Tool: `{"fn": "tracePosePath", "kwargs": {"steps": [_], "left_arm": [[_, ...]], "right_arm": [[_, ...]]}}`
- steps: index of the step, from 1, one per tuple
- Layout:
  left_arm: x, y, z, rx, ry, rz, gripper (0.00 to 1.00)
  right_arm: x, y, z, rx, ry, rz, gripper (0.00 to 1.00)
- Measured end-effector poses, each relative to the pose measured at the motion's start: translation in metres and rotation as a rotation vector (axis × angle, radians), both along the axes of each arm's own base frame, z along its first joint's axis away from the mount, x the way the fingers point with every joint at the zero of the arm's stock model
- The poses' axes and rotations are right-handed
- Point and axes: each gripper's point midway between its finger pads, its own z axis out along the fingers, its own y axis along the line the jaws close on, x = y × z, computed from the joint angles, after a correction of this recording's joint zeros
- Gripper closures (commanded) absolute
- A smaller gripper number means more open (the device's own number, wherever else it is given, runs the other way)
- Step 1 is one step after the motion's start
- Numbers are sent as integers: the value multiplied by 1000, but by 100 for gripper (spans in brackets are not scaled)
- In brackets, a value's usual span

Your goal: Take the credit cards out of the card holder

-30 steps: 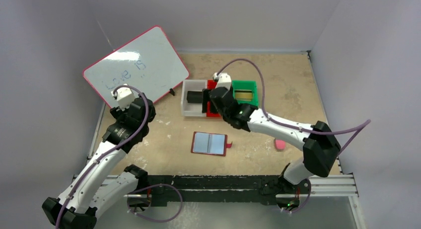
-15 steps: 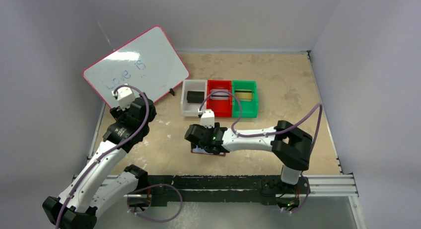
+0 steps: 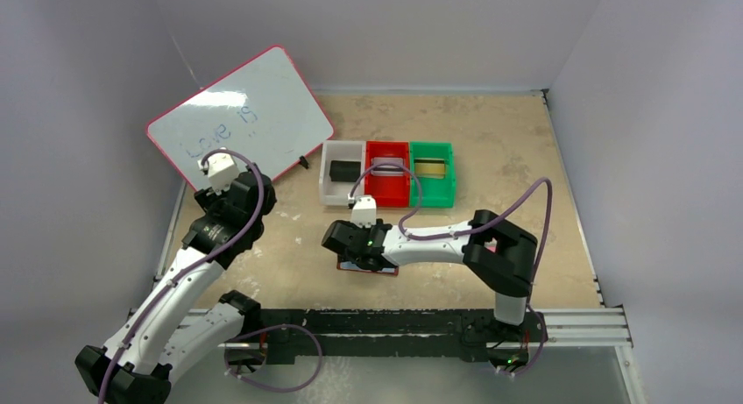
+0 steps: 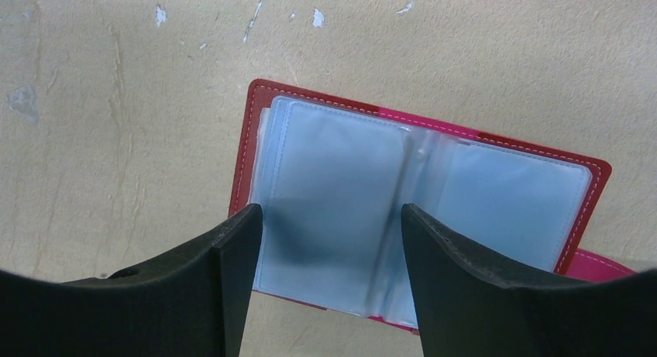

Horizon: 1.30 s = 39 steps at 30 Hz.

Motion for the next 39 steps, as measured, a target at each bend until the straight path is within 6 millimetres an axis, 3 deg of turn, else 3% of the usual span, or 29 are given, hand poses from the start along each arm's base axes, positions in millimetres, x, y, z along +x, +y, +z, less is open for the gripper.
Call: {"fn": "tracePosePath", "kwargs": {"steps": [20, 28, 34, 39], "left_arm": [[1, -1, -1, 1, 5, -2, 17], [2, -7, -4, -22, 14, -32, 17], [6, -29, -8, -85, 33, -139, 20], [14, -75, -15, -242, 33, -329, 26]], "right_arm": [[1, 3, -5, -3, 8, -10, 64], [0, 3, -3, 137, 36, 31, 69], [12, -4, 0, 293, 69, 40, 68], [9, -7, 1, 413, 86, 54, 67]]}}
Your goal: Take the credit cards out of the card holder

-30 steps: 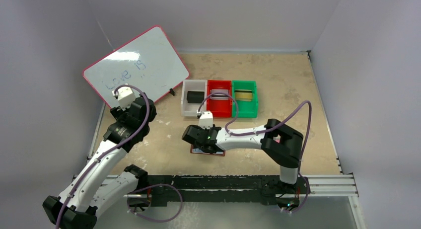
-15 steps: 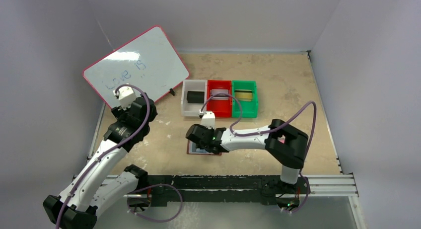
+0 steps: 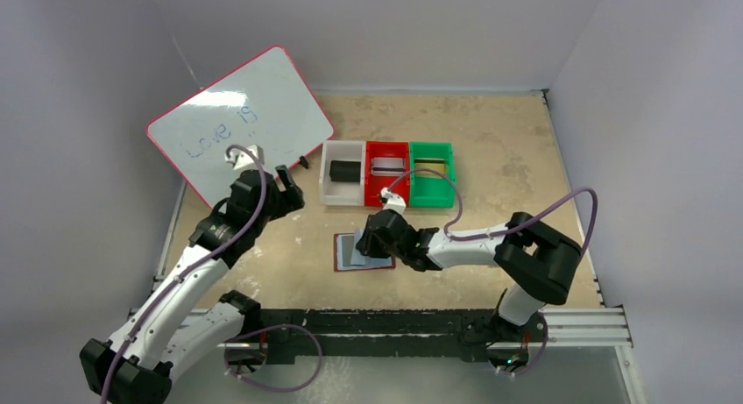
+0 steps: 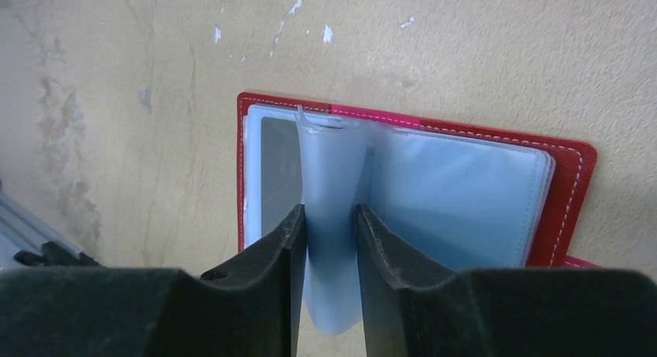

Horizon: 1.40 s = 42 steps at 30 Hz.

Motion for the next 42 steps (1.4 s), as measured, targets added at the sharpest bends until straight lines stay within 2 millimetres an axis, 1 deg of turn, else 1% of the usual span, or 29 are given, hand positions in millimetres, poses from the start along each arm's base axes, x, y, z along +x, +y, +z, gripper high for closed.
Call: {"fn": "tracePosePath", "kwargs": {"steps": [3, 6, 9, 12, 14, 16, 19, 21, 26, 33, 39, 42], "left_arm": [[1, -38, -11, -118, 29, -151, 29], [-2, -74, -32, -213, 91, -279, 30], [-18, -105, -54, -225, 155, -378, 31], [-37, -136, -66, -231, 197, -475, 33], [-42, -148, -73, -251, 201, -495, 34], [-46, -152, -84, -273, 208, -483, 35], [-50, -153, -104, -293, 237, -447, 35], [-50, -156, -111, -305, 252, -431, 35], [-46, -169, -120, -325, 265, -425, 35], [-50, -190, -140, -332, 312, -435, 37], [-44, -195, -146, -319, 311, -416, 40], [-42, -196, -146, -326, 305, -403, 45]], "right_arm": [[-3, -3, -6, 61, 21, 1, 68], [-3, -3, -7, 124, 37, -2, 68], [-2, -3, -6, 160, 51, -10, 68], [-2, -4, -6, 178, 61, -32, 68], [-2, -8, -7, 188, 69, -48, 68], [-3, -11, -8, 199, 76, -62, 68], [-2, -14, -8, 219, 82, -78, 67], [-1, -14, -8, 237, 88, -86, 67], [-1, -18, -9, 284, 106, -97, 67], [0, -22, -9, 329, 123, -122, 65], [2, -27, -9, 369, 142, -136, 63], [2, -28, -8, 378, 144, -138, 60]]}}
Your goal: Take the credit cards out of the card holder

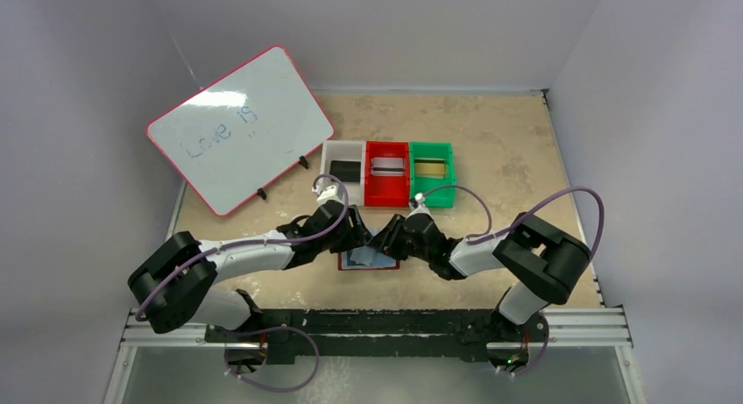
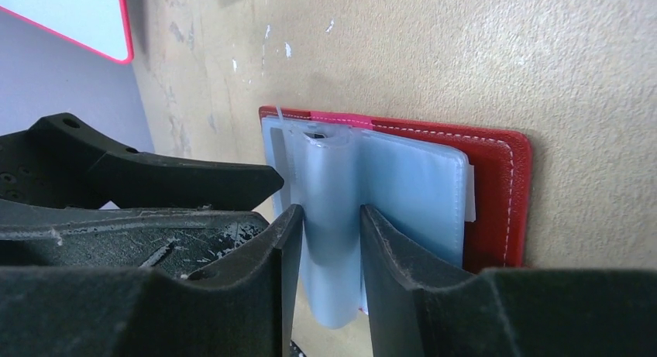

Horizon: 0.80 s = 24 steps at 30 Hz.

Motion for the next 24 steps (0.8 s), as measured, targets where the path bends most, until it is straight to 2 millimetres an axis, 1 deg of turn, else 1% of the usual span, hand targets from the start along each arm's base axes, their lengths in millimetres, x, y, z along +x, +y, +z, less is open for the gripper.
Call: {"fn": "tracePosePath", "kwargs": {"steps": [5, 11, 16, 19, 24], "left_arm": [[3, -4, 5, -33, -8, 18, 55], [5, -6, 5, -54, -6, 39, 59], [7, -3, 4, -43, -11, 60, 61], [8, 4, 5, -24, -21, 80, 61], [11, 11, 22, -34, -65, 106, 62]], "right_arm": [[1, -1, 2, 13, -12, 0, 59], [1, -2, 3, 16, -18, 1, 59], [1, -3, 5, 1, -38, 15, 58], [0, -7, 5, -21, -47, 14, 59], [2, -20, 8, -76, -64, -15, 59]]}}
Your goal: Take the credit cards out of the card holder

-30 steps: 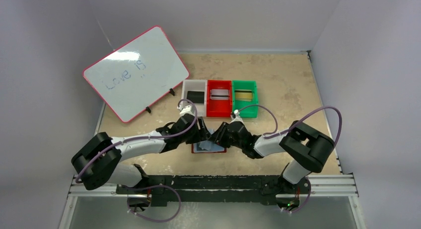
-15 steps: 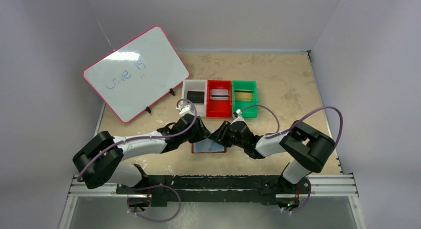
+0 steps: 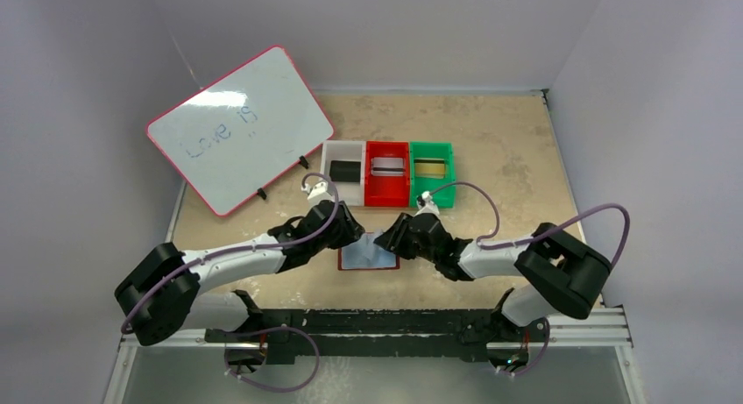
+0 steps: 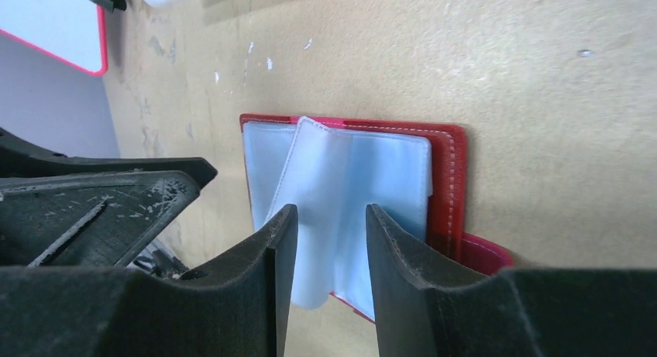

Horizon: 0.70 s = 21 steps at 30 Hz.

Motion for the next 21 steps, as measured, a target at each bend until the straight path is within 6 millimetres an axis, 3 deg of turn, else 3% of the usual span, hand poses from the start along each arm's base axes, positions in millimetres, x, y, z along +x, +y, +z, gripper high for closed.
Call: {"fn": "tracePosePath", "kwargs": {"steps": [13, 18, 21], "left_arm": [[-6, 1, -6, 20, 21, -26, 63], [-10, -3, -12, 36, 45, -67, 65], [-8, -1, -10, 47, 35, -53, 65]], "right_arm": [[6, -48, 4, -211, 6, -151, 59], [8, -64, 33, -199, -52, -199, 59], [10, -62, 55, -158, -113, -186, 54]]}}
